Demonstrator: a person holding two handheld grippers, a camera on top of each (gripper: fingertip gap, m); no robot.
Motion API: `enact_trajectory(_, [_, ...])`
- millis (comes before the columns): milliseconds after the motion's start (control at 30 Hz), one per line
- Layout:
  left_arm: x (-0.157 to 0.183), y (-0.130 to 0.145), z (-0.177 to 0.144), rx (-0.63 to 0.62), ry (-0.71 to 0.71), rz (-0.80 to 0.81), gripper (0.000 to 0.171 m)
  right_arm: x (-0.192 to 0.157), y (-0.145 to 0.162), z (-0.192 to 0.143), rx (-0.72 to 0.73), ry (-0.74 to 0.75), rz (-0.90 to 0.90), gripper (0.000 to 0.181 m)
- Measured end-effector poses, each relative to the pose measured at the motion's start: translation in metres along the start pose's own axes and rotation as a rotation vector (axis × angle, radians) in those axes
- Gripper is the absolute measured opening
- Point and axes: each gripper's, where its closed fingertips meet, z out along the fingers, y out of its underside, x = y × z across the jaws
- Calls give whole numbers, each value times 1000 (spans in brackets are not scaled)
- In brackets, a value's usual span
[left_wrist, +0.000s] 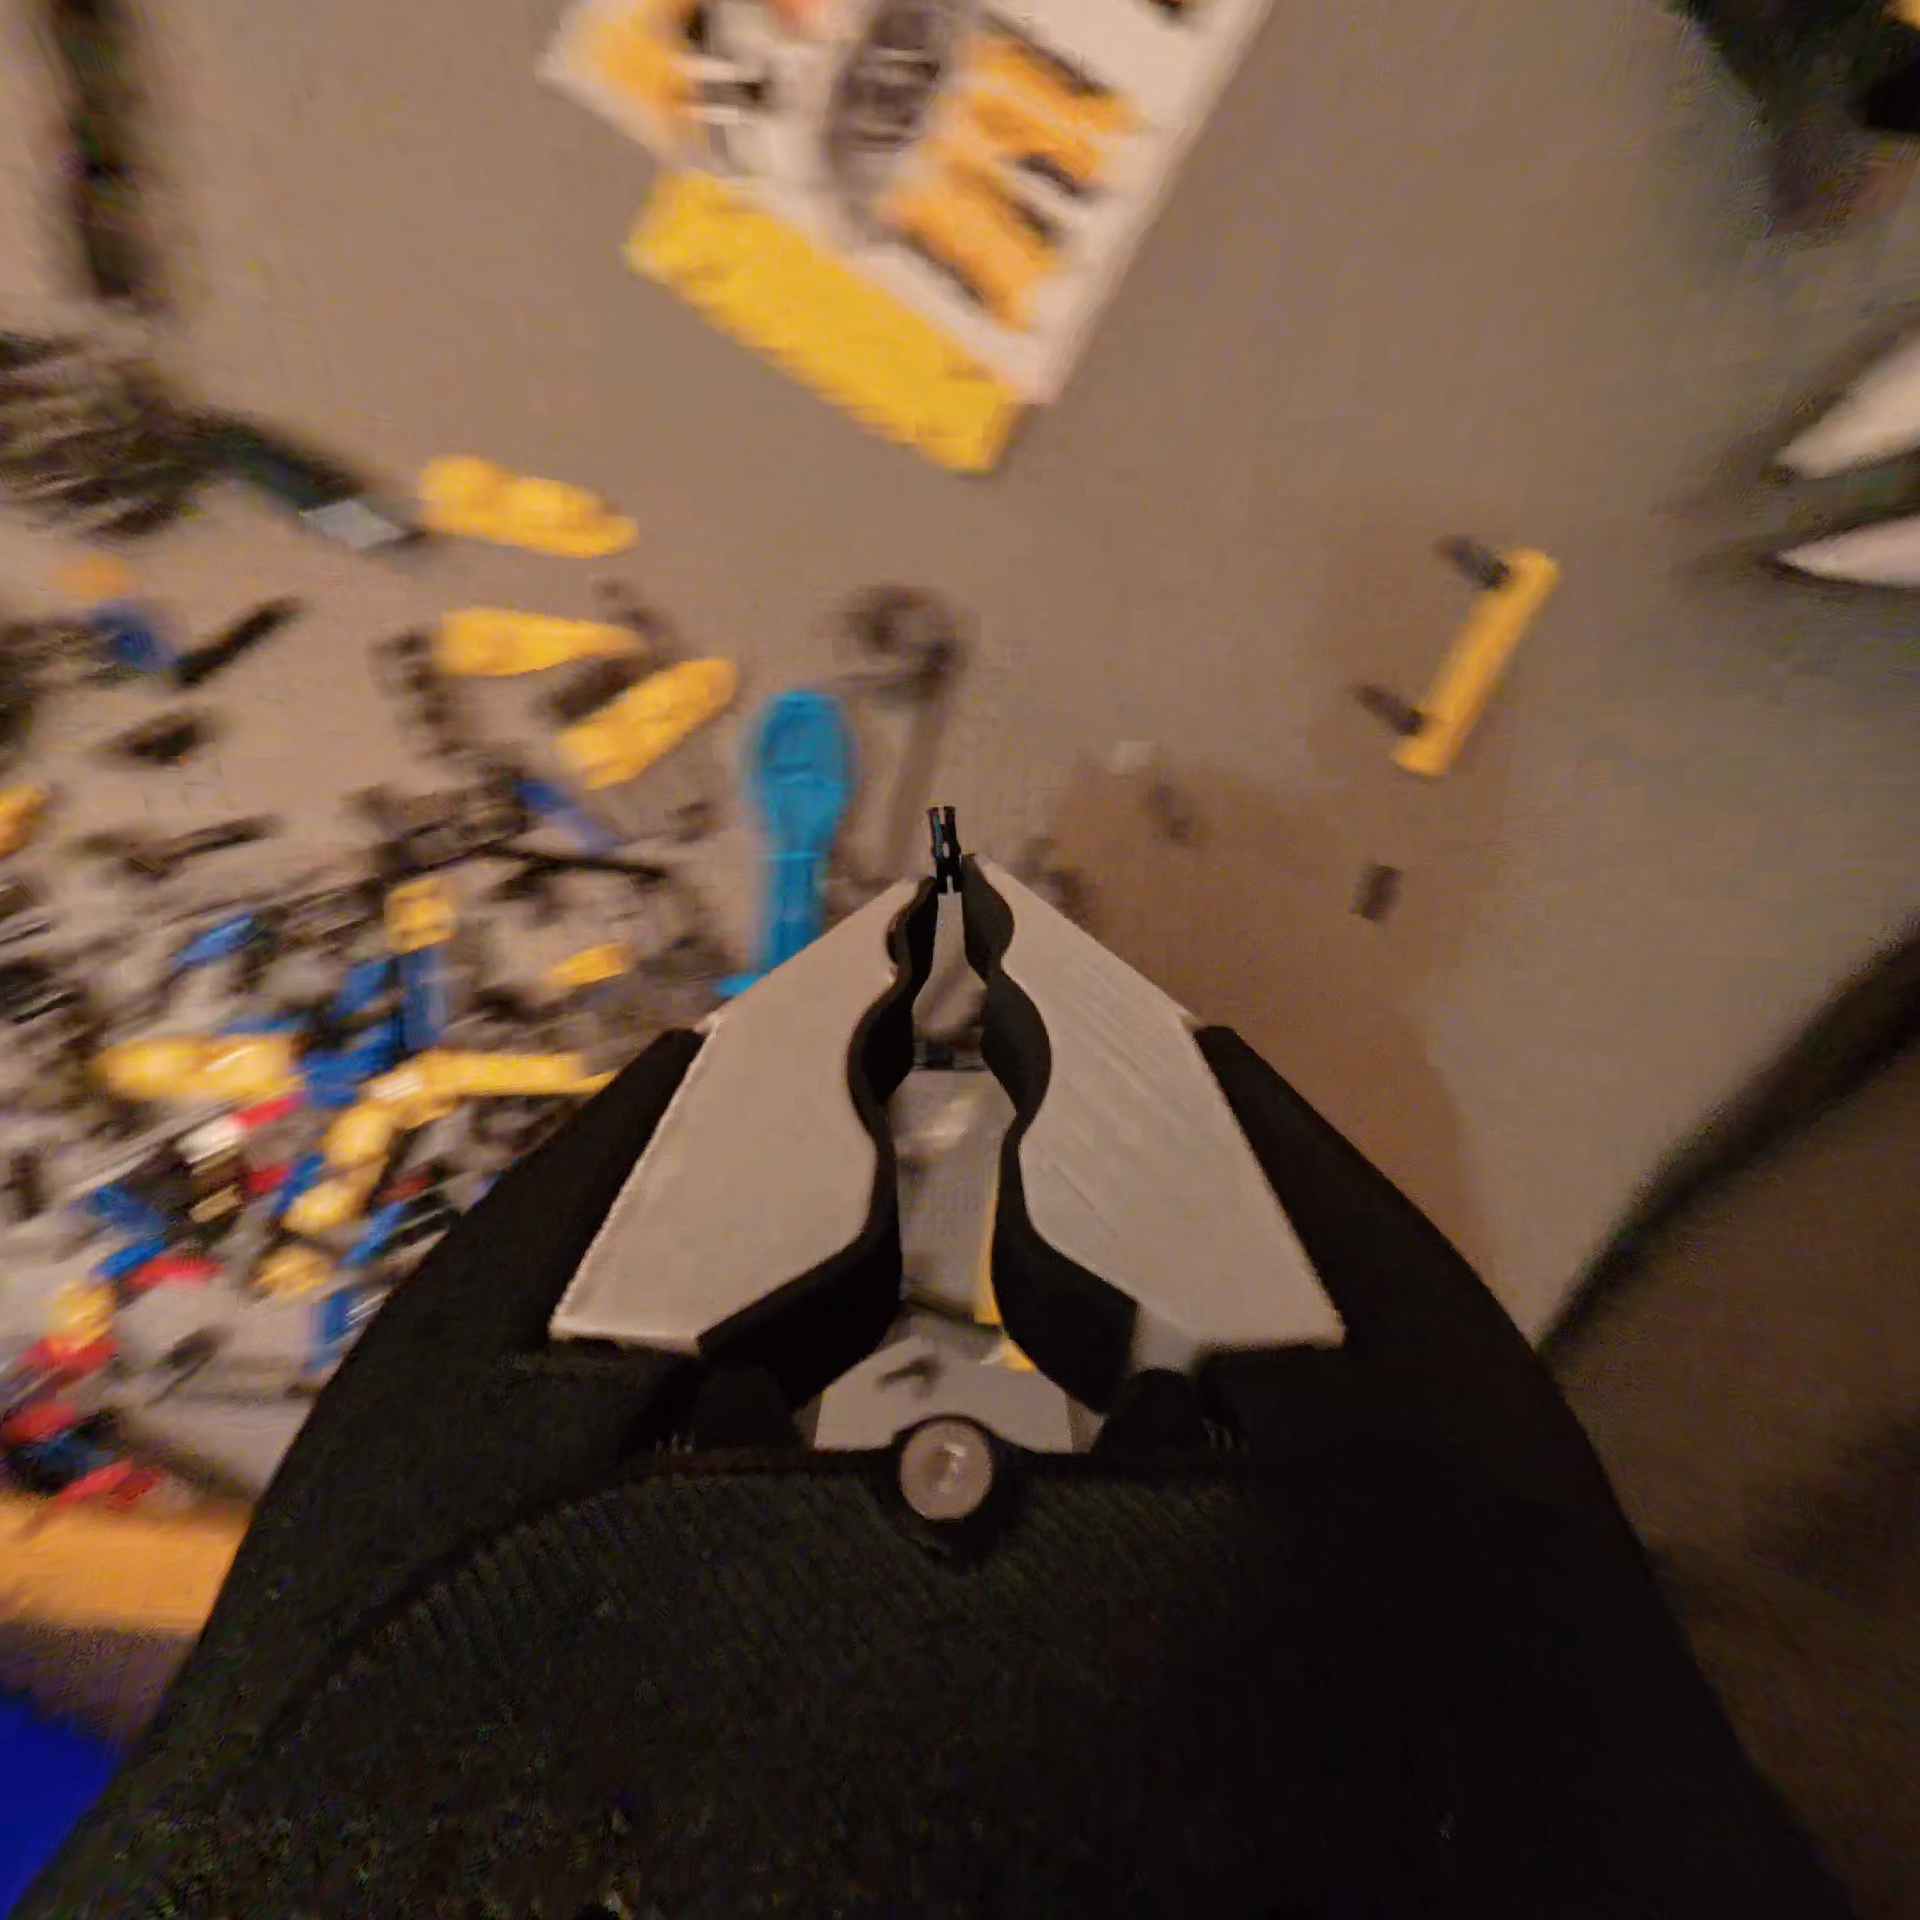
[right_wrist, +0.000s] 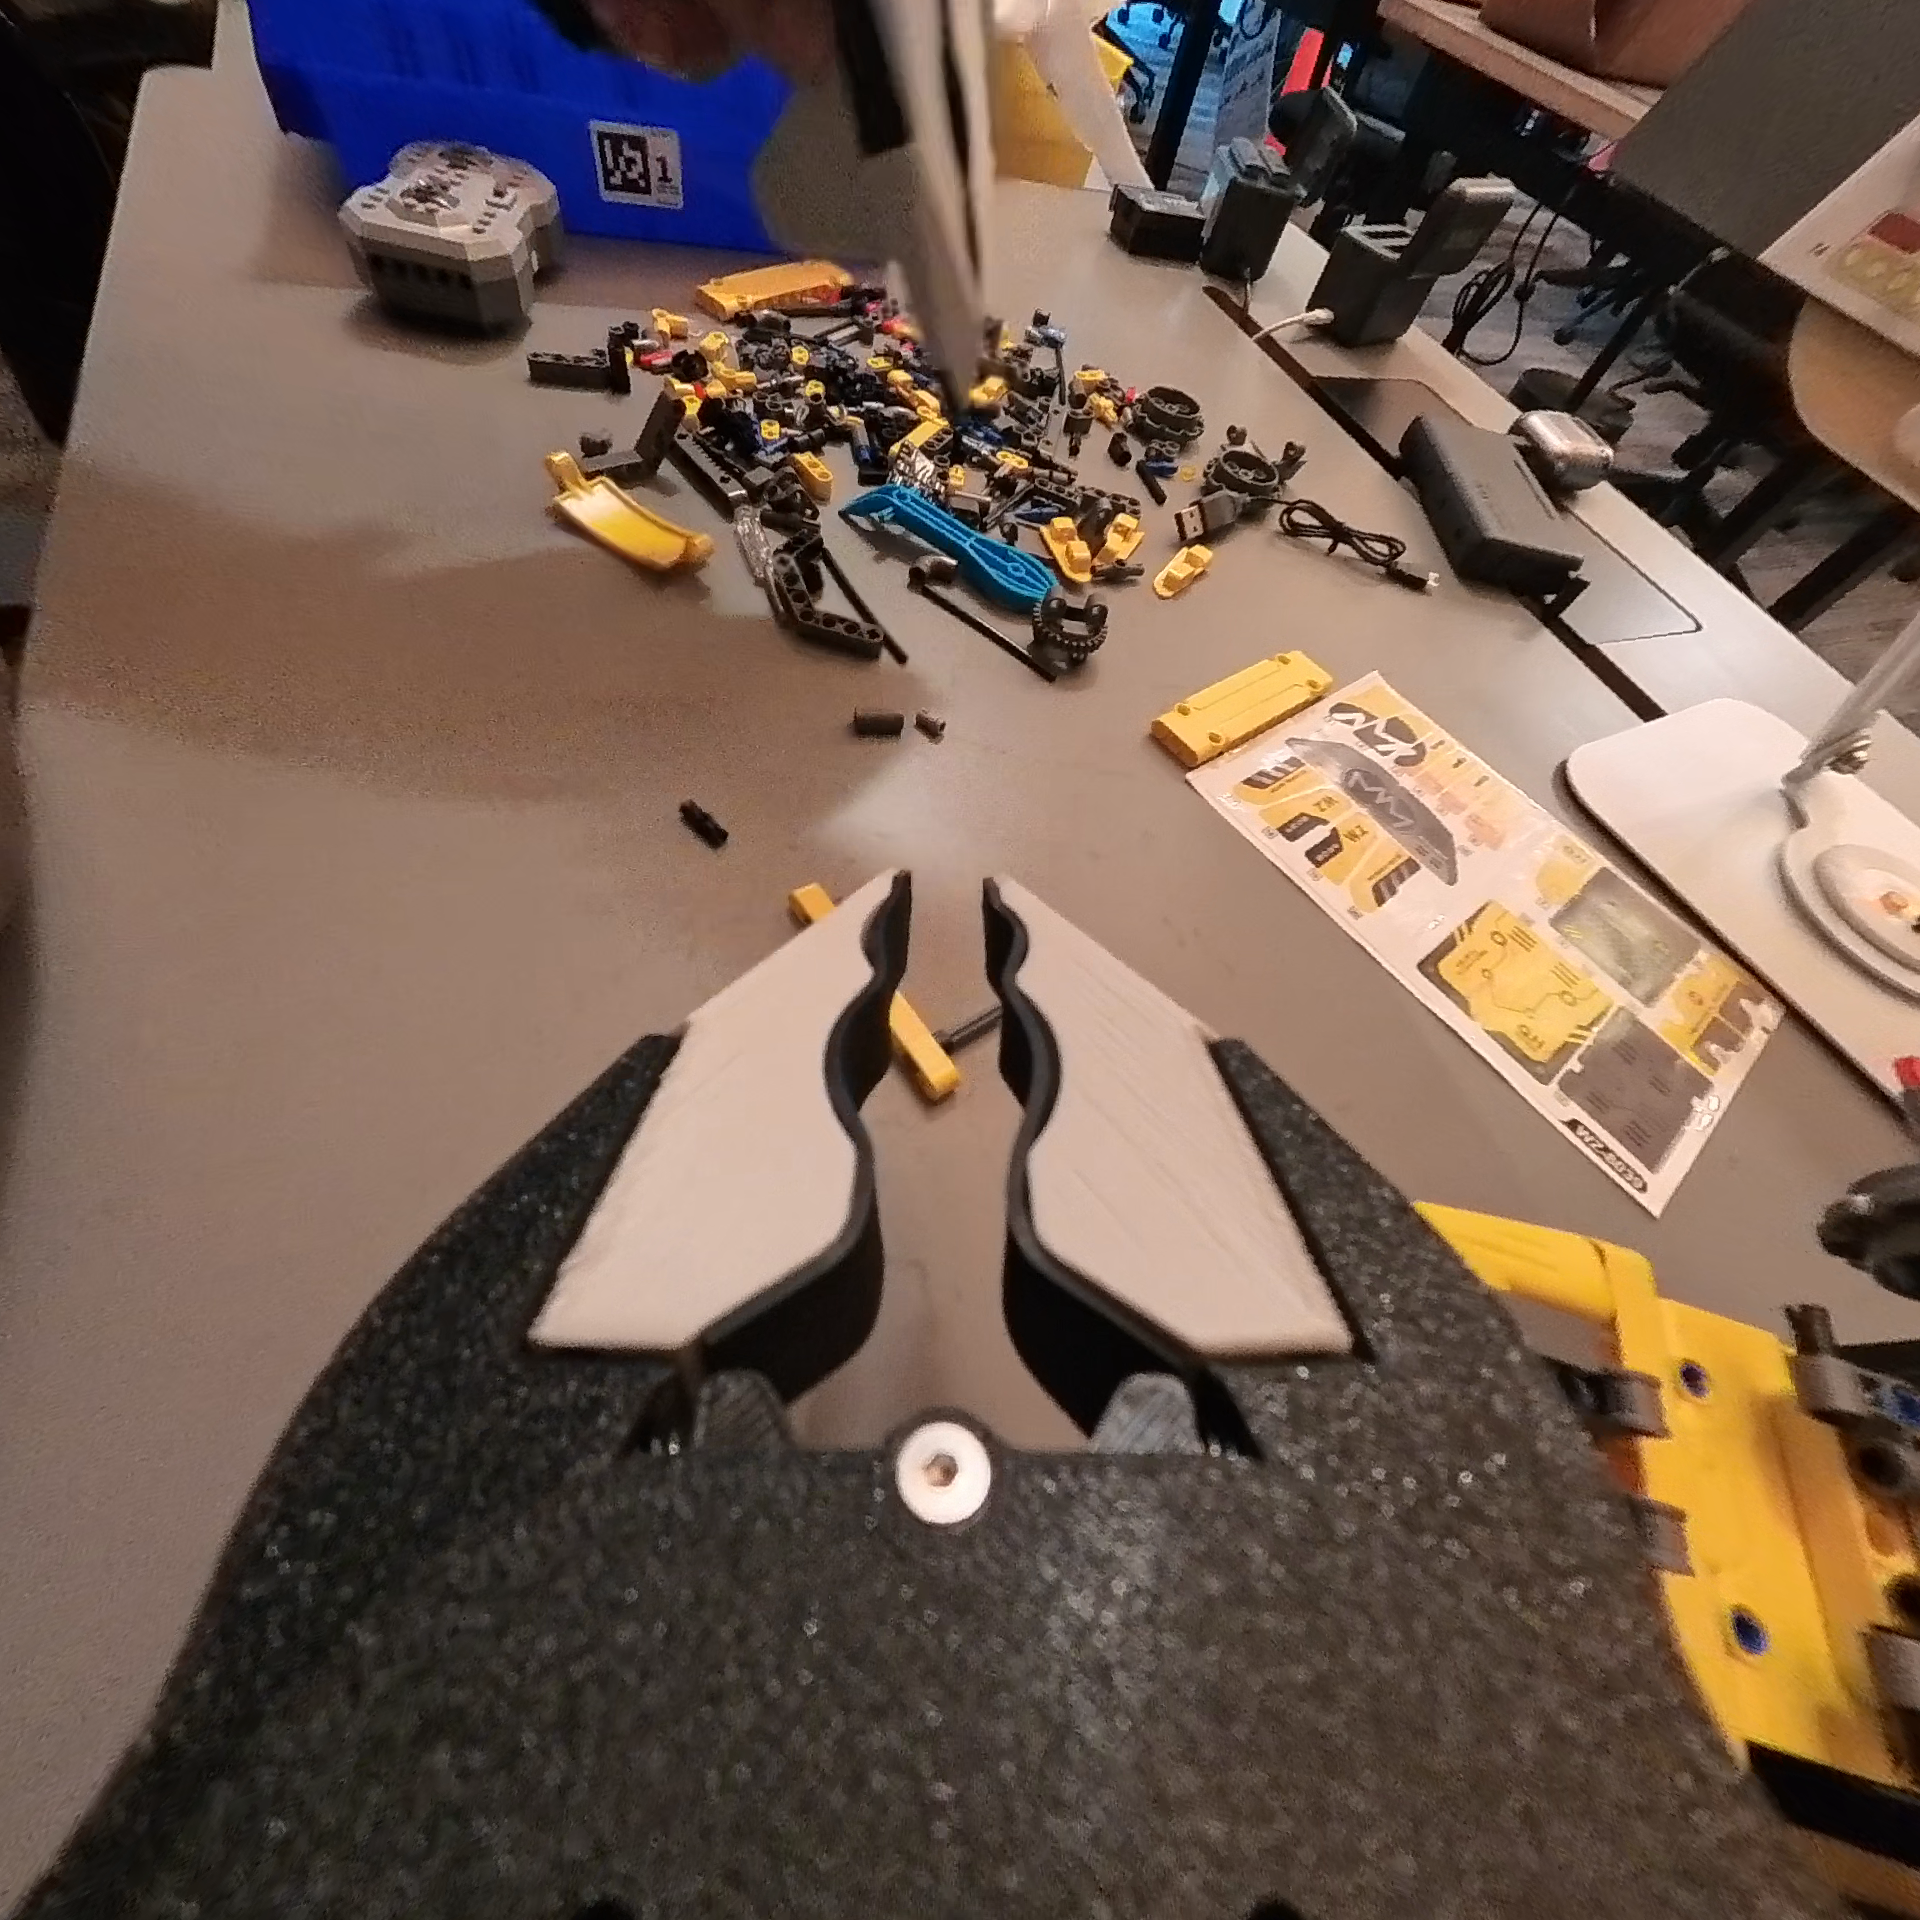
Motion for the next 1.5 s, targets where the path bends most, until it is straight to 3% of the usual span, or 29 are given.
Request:
enact_trajectory(167, [128, 17, 41, -25, 178, 243, 4, 11, 8, 0, -43, 45, 48, 13])
enact_trajectory(267, [166, 24, 64, -32, 224, 313, 4, 16, 9, -2, -48, 66, 56, 13])
enact_trajectory(433, [169, 20, 94, -7, 173, 321, 3, 14, 9, -1, -54, 82, 28, 12])
enact_trajectory(667, [166, 12, 99, 46, 112, 316, 3, 12, 9, 0, -60, 82, 11, 12])
enact_trajectory(867, [156, -9, 80, 176, 109, 315, 3, 4, 7, 2, -33, 13, 52, 12])
enact_trajectory(1033, [145, -31, 44, 366, 72, 651, 3, -2, -5, -3, 61, -105, 177, 15])
enact_trajectory(1167, [144, -44, 34, 492, 109, 647, 3, -2, -6, -4, 78, -118, 179, 15])
enact_trajectory(1300, [138, -40, 41, 483, 96, 669, 3, -7, -11, -3, 110, -141, 170, 15])
enact_trajectory(1500, [144, -26, 47, 475, 188, 646, 3, -16, -14, 2, 138, -188, 175, 15])
